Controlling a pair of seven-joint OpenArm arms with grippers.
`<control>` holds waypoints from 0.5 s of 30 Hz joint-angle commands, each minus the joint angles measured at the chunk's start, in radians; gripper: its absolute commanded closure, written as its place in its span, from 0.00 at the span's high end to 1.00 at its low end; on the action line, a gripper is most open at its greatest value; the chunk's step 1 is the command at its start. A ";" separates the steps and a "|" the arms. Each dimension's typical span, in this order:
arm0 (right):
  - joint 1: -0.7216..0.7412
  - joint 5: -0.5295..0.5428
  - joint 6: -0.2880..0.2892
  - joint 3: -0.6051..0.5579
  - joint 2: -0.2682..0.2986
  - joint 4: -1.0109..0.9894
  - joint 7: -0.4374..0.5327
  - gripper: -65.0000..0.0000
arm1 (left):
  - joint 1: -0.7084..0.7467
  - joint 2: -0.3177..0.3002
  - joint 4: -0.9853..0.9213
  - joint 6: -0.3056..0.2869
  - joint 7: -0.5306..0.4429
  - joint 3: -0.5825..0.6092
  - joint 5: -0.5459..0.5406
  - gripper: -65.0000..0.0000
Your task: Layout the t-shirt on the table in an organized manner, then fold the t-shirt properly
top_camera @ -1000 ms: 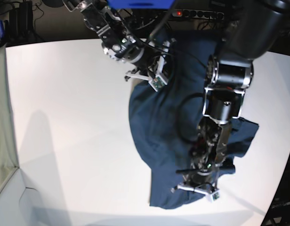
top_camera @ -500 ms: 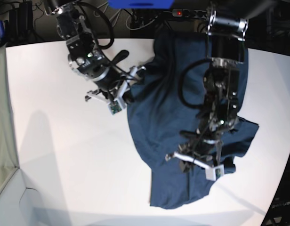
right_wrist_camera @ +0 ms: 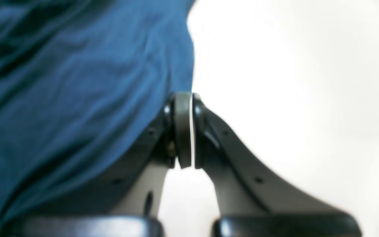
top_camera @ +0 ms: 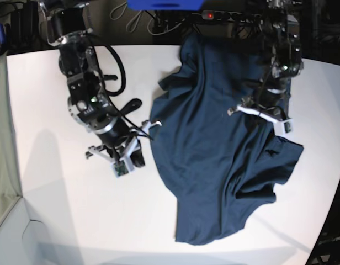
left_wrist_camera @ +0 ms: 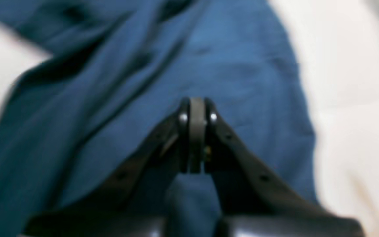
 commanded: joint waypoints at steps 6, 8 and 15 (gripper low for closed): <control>0.069 0.008 0.005 -0.002 -0.073 -0.004 0.023 0.00 | 0.110 -0.004 0.001 -0.006 -0.014 -0.044 0.000 0.00; 0.075 0.008 0.005 -0.002 -0.101 -0.027 0.023 0.00 | 0.119 -0.001 -0.046 -0.006 -0.014 -0.030 0.000 0.00; 0.066 0.008 0.005 -0.002 -0.141 -0.048 0.025 0.00 | 0.091 -0.041 -0.218 -0.006 -0.017 -0.055 0.013 0.00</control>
